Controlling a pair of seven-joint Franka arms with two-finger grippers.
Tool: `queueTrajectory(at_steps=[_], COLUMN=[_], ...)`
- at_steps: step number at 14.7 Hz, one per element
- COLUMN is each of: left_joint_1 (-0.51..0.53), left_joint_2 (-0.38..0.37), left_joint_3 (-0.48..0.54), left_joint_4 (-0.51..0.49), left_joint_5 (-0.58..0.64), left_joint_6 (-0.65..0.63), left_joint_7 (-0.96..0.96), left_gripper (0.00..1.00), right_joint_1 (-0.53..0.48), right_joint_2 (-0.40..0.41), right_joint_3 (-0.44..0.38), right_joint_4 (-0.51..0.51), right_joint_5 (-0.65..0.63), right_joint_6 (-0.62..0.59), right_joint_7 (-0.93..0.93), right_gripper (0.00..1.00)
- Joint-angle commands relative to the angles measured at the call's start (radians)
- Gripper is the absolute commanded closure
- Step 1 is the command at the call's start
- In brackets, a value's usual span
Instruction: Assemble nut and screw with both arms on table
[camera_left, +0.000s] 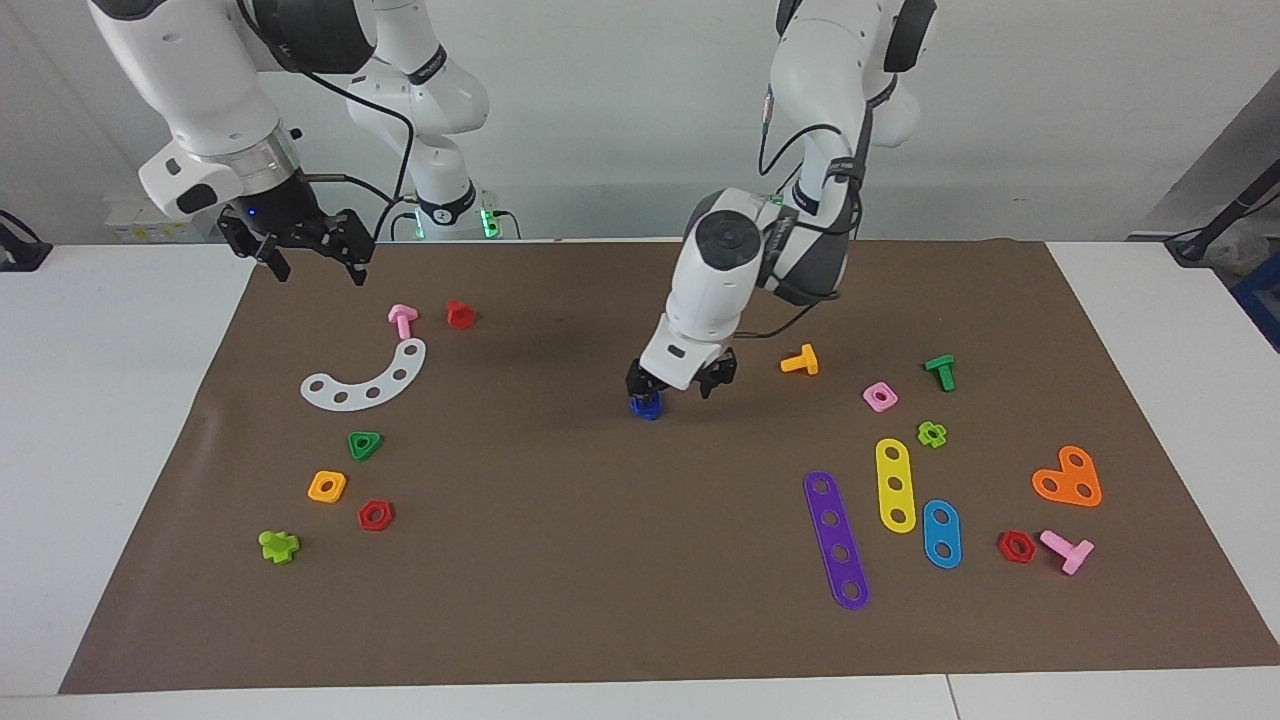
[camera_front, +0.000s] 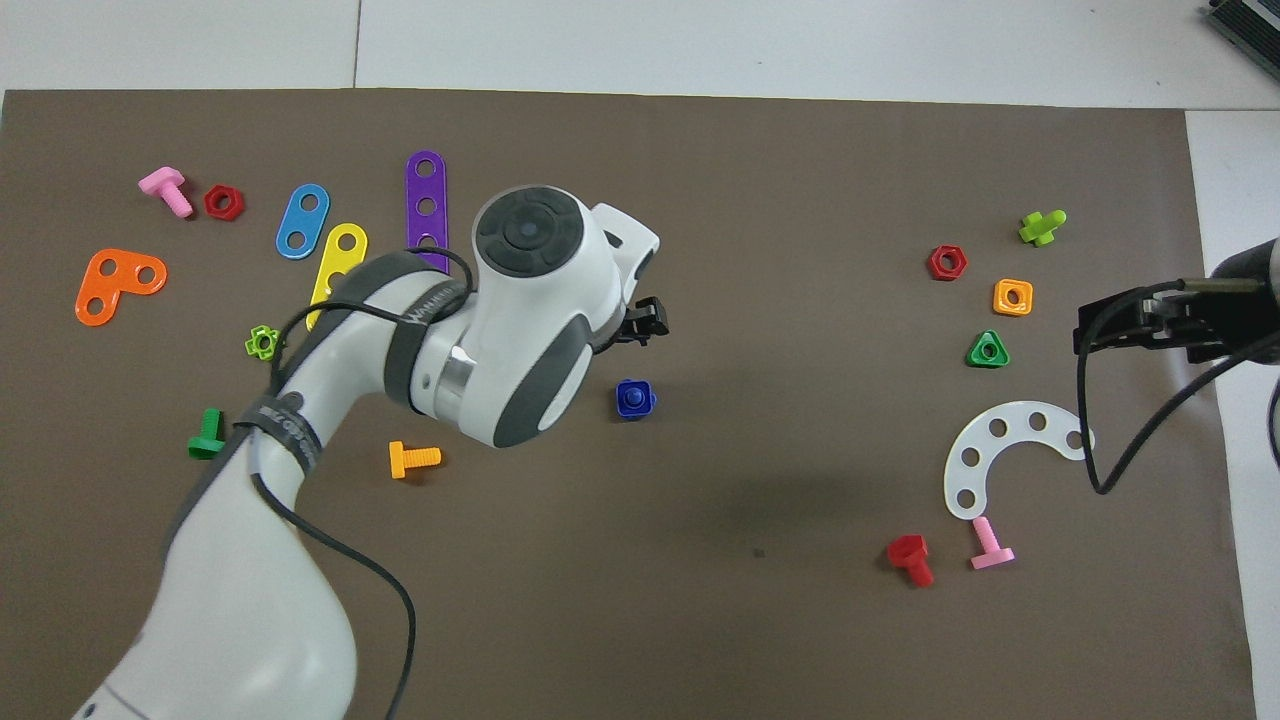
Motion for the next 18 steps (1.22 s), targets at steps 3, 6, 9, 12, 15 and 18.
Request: queueTrajectory(at_steps=[3, 6, 9, 12, 15, 18], left_joint_1=[0.286, 0.454, 0.579, 0.578, 0.569, 0.569], left_joint_2=[-0.195, -0.272, -0.388, -0.438, -0.435, -0.42], left_joint_3=[-0.014, -0.014, -0.011, -0.012, -0.023, -0.041], left_joint_4=[-0.012, -0.055, -0.171, -0.198, -0.149, -0.107], left_joint_5=[0.068, 0.134, 0.146, 0.203, 0.202, 0.197], left_joint_6=[-0.228, -0.259, -0.287, -0.288, -0.288, -0.275], left_joint_7=[0.201, 0.419, 0.592, 0.608, 0.611, 0.62], left_gripper=[0.0, 0.0, 0.0, 0.0, 0.0, 0.0], right_joint_1=[-0.007, -0.007, -0.007, -0.007, -0.007, -0.007], right_joint_2=[-0.024, -0.024, -0.024, -0.024, -0.024, -0.024], right_joint_3=[0.001, 0.003, 0.003, 0.003, 0.003, 0.003], right_joint_4=[-0.026, -0.026, -0.026, -0.026, -0.026, -0.026], right_joint_5=[0.025, 0.025, 0.025, 0.025, 0.025, 0.025], right_joint_6=[0.008, 0.008, 0.007, 0.008, 0.008, 0.008], right_joint_7=[-0.028, -0.028, -0.028, -0.028, -0.028, -0.028], right_gripper=[0.0, 0.0, 0.0, 0.0, 0.0, 0.0])
